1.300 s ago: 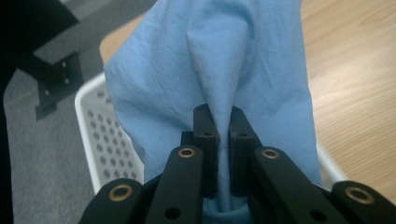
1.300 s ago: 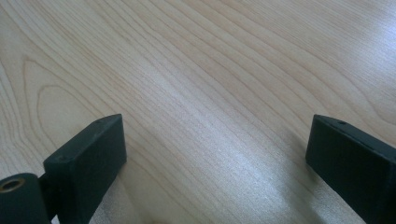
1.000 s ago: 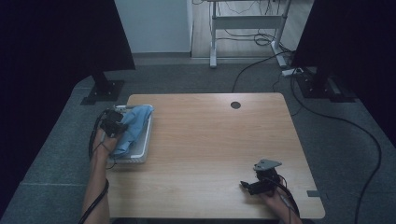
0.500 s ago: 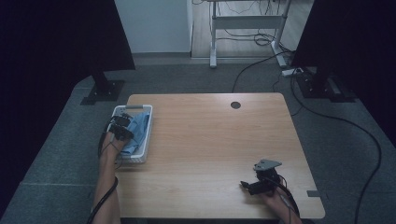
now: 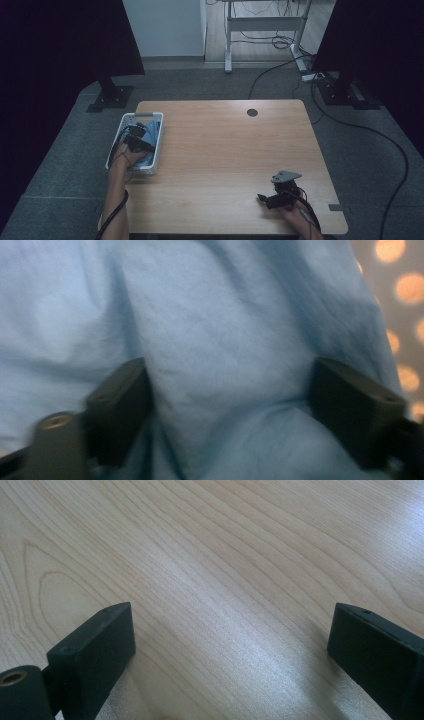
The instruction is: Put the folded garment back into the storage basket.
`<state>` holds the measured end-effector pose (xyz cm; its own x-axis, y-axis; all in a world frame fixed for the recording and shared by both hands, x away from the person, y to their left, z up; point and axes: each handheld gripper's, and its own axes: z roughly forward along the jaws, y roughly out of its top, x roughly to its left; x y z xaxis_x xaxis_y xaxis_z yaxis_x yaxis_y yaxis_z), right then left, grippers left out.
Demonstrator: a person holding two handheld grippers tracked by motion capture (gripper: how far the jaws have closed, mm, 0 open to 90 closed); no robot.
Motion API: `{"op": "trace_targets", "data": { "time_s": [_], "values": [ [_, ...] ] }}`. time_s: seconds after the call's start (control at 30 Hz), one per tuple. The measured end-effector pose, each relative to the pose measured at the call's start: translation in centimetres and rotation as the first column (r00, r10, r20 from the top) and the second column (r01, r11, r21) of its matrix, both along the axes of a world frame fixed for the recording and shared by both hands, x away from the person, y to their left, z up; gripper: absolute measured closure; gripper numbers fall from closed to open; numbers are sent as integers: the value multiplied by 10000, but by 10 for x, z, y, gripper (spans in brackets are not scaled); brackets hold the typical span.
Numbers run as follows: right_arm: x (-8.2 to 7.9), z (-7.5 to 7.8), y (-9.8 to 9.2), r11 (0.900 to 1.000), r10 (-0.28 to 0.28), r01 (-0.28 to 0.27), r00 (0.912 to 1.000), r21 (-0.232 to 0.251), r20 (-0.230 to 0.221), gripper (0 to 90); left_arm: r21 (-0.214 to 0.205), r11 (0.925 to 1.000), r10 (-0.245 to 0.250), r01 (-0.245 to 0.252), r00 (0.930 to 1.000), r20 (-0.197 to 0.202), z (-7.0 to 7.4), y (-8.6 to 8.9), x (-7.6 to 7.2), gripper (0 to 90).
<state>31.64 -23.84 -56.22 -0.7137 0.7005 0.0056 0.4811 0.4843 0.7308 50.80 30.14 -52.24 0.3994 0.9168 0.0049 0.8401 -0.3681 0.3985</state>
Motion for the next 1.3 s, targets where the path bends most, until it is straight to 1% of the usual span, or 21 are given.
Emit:
{"op": "trace_targets", "data": {
  "time_s": [0.17,0.23,0.37,0.43,0.47,0.53,0.57,0.63,0.73,0.9,1.07,1.3],
  "values": [
    [0,0,0,10000,7,-7,10000,0,-2,51,-90,9999,111,-109,9996,246,-4,3,0,45],
    [0,0,0,10000,6,-6,10000,1,-6,51,-75,9999,78,-77,9997,251,-4,4,0,28],
    [0,0,0,10000,6,-6,10000,1,-8,51,-144,9999,72,-69,9998,190,-2,6,0,42],
    [0,0,0,10000,5,-5,10000,2,-7,51,-232,9995,197,-192,9995,234,1,8,0,79],
    [0,0,0,10000,5,-5,10000,2,-5,51,-308,9989,355,-345,9988,324,3,9,0,109],
    [0,0,0,10000,7,-7,10000,1,-5,51,-465,9972,621,-593,9963,595,10,12,-2,124],
    [0,0,0,10000,6,-6,10000,3,-7,51,-587,9964,646,-606,9956,683,14,14,-3,124],
    [0,0,0,10000,6,-6,10000,3,-8,51,-746,9950,735,-662,9923,996,21,18,-5,121],
    [0,0,0,10000,6,-6,10000,1,-7,51,-1117,9919,751,-598,9876,1378,33,21,-10,119],
    [0,0,0,10000,6,-6,10000,1,-5,50,-1455,9886,661,-390,9803,1861,47,20,-18,99],
    [0,0,0,10000,5,-5,10000,2,-5,51,-1396,9902,351,-45,9754,2175,57,12,-26,103],
    [0,0,0,10000,4,-4,10000,2,-8,51,-1485,9888,254,139,9655,2593,71,4,-34,104]
  ]
}}
